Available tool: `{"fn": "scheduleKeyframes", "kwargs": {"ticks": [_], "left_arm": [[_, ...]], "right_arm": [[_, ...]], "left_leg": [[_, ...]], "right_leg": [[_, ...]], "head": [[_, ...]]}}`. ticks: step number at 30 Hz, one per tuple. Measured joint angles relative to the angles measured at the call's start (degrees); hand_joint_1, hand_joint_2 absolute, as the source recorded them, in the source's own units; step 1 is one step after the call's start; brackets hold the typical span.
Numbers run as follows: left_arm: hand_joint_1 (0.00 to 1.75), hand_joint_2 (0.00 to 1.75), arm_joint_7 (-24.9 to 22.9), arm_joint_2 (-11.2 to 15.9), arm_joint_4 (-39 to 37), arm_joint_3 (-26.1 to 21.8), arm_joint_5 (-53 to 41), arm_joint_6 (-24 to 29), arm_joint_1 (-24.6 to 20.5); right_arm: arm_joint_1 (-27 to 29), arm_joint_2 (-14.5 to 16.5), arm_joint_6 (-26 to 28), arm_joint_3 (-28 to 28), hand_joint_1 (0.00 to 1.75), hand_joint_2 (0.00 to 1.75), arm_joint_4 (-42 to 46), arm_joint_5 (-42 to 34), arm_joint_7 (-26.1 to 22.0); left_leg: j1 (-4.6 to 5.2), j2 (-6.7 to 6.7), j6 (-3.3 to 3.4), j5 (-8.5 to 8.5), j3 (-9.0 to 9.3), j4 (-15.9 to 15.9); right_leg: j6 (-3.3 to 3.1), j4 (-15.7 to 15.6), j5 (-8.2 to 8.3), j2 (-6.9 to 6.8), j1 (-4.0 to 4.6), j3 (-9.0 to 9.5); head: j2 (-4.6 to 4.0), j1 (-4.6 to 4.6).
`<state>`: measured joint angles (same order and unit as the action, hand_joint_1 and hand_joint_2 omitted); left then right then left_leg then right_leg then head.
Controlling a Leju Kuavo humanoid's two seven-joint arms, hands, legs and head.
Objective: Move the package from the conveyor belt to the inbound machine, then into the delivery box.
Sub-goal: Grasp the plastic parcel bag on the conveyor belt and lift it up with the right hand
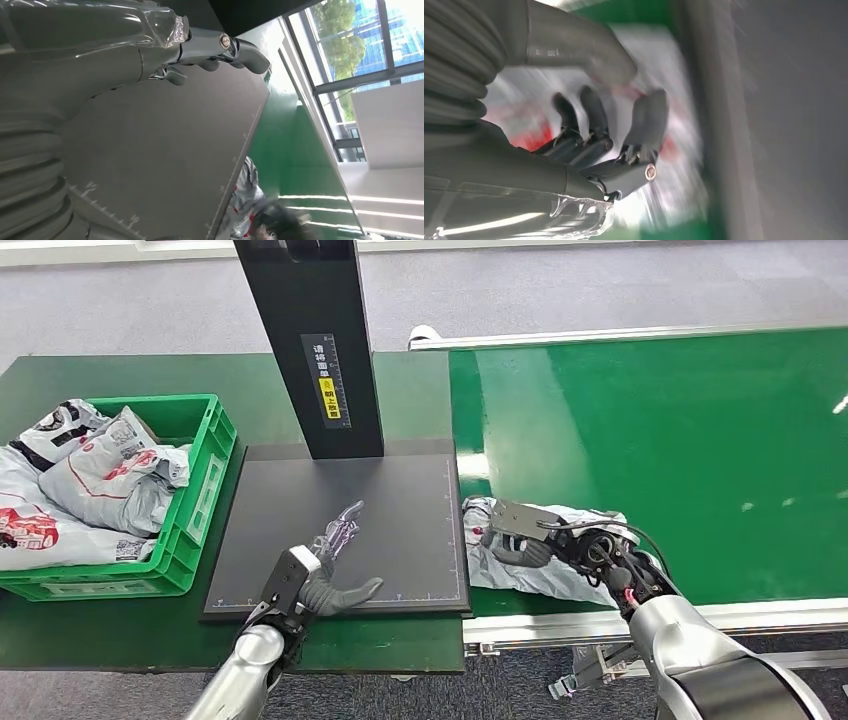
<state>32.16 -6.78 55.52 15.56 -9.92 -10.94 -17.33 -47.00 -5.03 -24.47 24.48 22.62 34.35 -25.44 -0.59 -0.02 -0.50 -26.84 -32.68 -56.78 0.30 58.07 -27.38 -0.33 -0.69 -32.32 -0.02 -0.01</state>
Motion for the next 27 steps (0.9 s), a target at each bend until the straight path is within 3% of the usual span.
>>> {"fn": "scheduleKeyframes", "kwargs": {"ticks": [4,7,9,11,13,16,20,22,27], "left_arm": [[0.00,1.75,0.9,0.6,2.9,-0.7,-0.4,0.1,3.0],[0.00,1.75,1.4,0.8,3.7,-1.0,-0.8,-0.2,3.5],[0.00,1.75,1.6,0.9,3.8,-1.1,-1.1,-0.4,3.5],[0.00,1.75,1.6,0.9,3.8,-1.2,-1.3,-0.7,3.3],[0.00,1.75,1.6,0.9,3.7,-1.2,-1.4,-0.8,3.0],[0.00,1.75,1.2,0.8,3.2,-1.2,-1.3,-1.2,2.0],[0.00,1.75,0.4,0.2,0.9,-0.8,-1.1,-1.7,-0.5],[0.00,1.75,0.3,-0.3,-0.4,-0.5,-1.1,-1.7,-1.7],[0.00,1.75,0.2,-1.0,-2.3,0.0,-1.0,-1.6,-3.1]], "right_arm": [[1.2,0.8,10.5,-1.5,0.00,1.75,5.4,-2.6,-4.8],[3.0,1.1,18.9,-2.8,0.00,1.75,9.8,-2.5,-5.3],[4.4,1.1,27.5,-3.4,0.00,1.75,12.5,1.3,-1.8],[5.2,0.9,35.9,-3.5,0.00,1.75,14.1,7.7,4.9],[5.5,0.5,39.3,-3.5,0.00,1.75,14.5,12.6,12.1],[5.5,-0.1,36.2,-3.5,0.00,1.75,13.3,18.5,24.3],[5.2,-1.0,25.3,-2.2,0.00,1.75,8.6,26.6,38.5],[5.3,-1.4,22.9,-1.4,0.00,1.75,6.5,28.4,40.8],[4.9,-1.9,22.2,-0.3,0.00,1.75,3.8,29.0,41.4]], "left_leg": [[0.00,-0.01,0.00,0.00,-0.05,0.0],[0.01,-0.03,0.00,0.00,-0.07,0.0],[0.01,-0.02,0.00,0.00,-0.07,0.0],[0.02,-0.02,0.00,0.00,-0.06,0.0],[0.02,-0.02,0.00,0.00,-0.06,0.0],[0.02,-0.02,0.00,0.00,-0.06,0.0],[0.02,-0.06,0.00,0.01,-0.09,0.0],[0.02,-0.04,0.00,0.00,-0.11,0.0],[0.02,0.01,0.00,0.00,-0.11,0.0]], "right_leg": [[0.01,0.0,-0.01,-0.02,0.00,-0.05],[0.01,0.0,-0.01,-0.05,-0.01,-0.06],[0.01,0.0,-0.01,-0.04,-0.02,-0.06],[0.01,0.0,0.00,-0.04,-0.03,-0.06],[0.01,0.0,0.01,-0.03,-0.04,-0.07],[0.02,0.0,0.02,-0.02,-0.04,-0.09],[0.02,0.0,0.02,-0.04,-0.04,-0.10],[0.02,0.0,0.03,-0.02,-0.04,-0.11],[0.01,0.0,0.04,0.01,-0.04,-0.16]], "head": [[0.01,0.01],[0.00,0.01],[0.00,0.01],[0.01,0.01],[0.01,0.02],[0.00,0.01],[0.01,0.01],[0.01,0.02],[0.01,0.01]]}}
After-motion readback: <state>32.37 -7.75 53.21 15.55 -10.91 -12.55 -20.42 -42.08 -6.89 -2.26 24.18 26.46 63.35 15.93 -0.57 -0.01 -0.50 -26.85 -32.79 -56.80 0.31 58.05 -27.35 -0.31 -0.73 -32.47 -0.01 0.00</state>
